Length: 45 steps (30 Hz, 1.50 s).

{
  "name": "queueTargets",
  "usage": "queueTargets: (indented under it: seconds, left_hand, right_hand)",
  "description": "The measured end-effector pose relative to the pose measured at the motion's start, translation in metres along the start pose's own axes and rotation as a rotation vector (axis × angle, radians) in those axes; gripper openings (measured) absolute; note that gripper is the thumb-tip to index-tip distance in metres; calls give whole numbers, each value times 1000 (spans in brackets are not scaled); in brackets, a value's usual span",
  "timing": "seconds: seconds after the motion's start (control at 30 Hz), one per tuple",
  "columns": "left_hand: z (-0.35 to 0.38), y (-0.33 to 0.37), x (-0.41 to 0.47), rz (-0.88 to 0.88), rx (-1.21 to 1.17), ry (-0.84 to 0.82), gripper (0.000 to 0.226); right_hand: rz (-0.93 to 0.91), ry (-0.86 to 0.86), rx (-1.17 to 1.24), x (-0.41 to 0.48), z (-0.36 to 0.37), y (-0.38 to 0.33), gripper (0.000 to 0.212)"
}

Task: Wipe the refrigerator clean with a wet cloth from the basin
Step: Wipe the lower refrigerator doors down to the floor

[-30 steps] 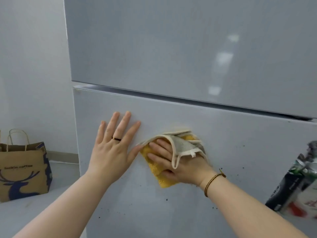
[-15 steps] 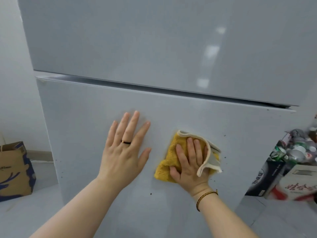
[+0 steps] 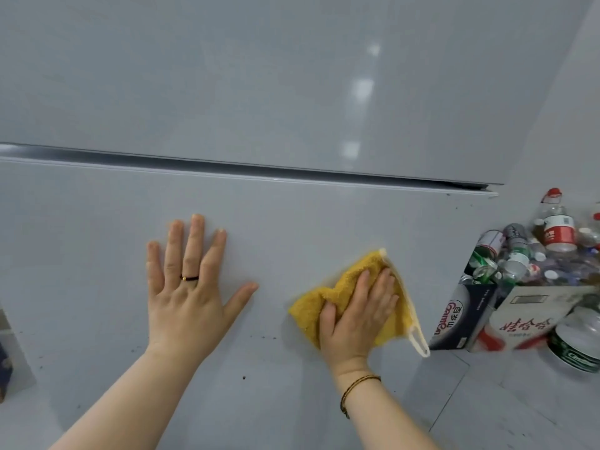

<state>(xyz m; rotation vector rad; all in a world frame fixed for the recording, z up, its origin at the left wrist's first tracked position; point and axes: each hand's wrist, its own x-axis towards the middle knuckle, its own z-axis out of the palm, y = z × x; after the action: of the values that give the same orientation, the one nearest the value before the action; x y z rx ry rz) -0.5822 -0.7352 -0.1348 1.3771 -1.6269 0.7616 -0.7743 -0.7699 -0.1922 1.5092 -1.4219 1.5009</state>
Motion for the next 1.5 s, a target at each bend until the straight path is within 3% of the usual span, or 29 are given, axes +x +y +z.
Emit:
queueTargets:
  seconds: [0.27, 0.53, 0.67, 0.83, 1.0, 1.13, 1.37, 1.5]
  left_hand:
    - [3, 5, 0, -45, -31, -17, 80]
    - [1, 7, 1, -50, -59, -37, 80]
    - [1, 7, 1, -53, -66, -39, 79]
    - [3, 8, 0, -78, -48, -43, 82]
    - [3, 8, 1, -67, -45, -38, 81]
    - [3, 7, 2, -45, -46, -41, 79]
    - [3, 6, 0, -28, -39, -24, 76]
    - [5, 6, 1, -15, -17, -3, 74]
  right_hand:
    - [257, 165, 55, 138, -26, 4, 68]
    - [288, 36, 43, 57, -21, 30, 69]
    - [278, 74, 50, 106, -34, 33, 82]
    - [392, 187, 79, 156, -40, 34, 76]
    - [642, 152, 122, 79, -27, 40, 77]
    - [699, 101, 137, 54, -25, 36, 80]
    - [455, 139, 97, 112, -30, 32, 74]
    - [140, 83, 36, 58, -12, 24, 62]
